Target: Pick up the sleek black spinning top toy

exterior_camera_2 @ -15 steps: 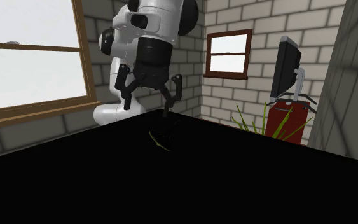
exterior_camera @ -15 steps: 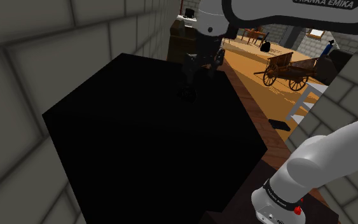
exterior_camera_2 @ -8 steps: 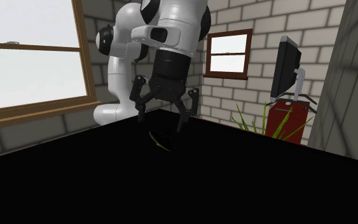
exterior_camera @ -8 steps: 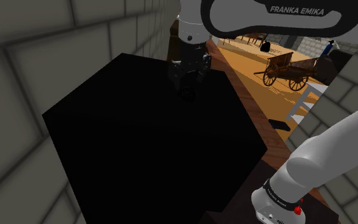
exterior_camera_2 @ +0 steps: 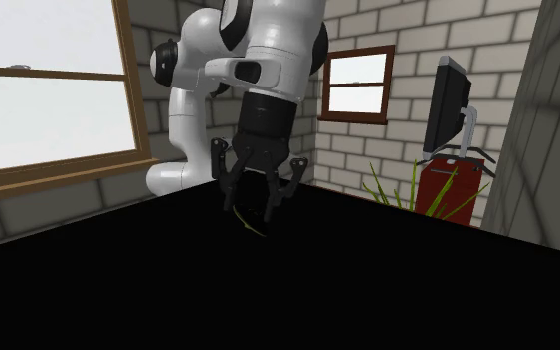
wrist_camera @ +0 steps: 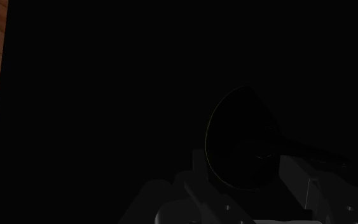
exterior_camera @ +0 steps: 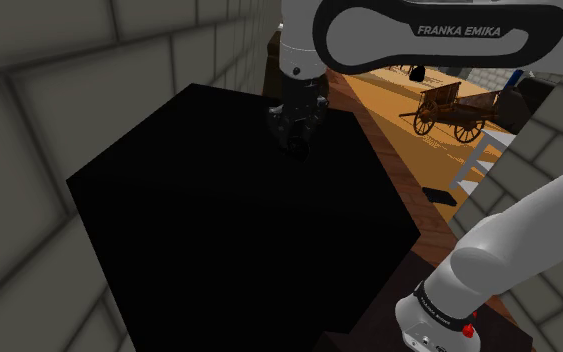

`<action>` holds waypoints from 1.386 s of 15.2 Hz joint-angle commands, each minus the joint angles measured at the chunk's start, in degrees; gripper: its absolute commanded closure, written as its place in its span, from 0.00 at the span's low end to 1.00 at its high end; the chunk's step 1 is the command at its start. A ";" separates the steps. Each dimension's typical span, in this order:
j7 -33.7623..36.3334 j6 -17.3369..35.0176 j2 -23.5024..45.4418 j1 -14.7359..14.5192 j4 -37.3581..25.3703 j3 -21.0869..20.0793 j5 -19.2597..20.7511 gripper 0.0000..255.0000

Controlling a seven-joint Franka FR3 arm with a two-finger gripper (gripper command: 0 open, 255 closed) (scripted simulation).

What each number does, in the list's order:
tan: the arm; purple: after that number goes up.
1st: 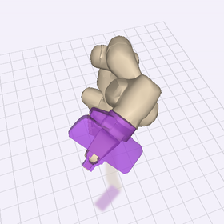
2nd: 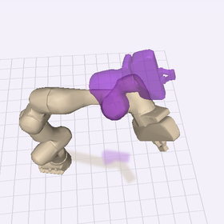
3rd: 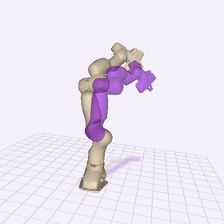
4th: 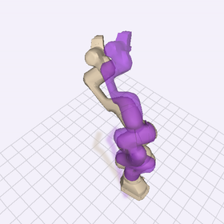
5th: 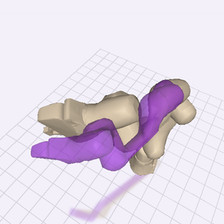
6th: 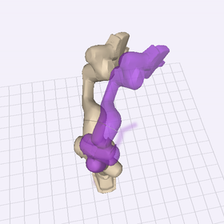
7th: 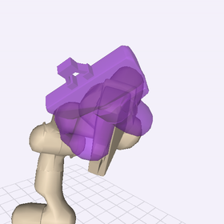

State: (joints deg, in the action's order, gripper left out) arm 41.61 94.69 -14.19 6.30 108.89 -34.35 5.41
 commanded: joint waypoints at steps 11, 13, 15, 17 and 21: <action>-0.35 -3.87 0.72 0.17 -4.41 -0.10 0.35 1.00; -0.48 -5.43 1.09 0.25 -6.29 -0.16 0.54 1.00; -0.58 -7.00 1.52 0.32 -8.23 -0.25 0.77 1.00; -0.66 -8.59 2.03 0.40 -10.25 -0.37 1.03 1.00; -0.74 -11.85 3.26 0.52 -14.52 -0.72 1.69 1.00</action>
State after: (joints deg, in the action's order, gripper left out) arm 40.83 83.88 -11.42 6.79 95.79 -34.91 6.85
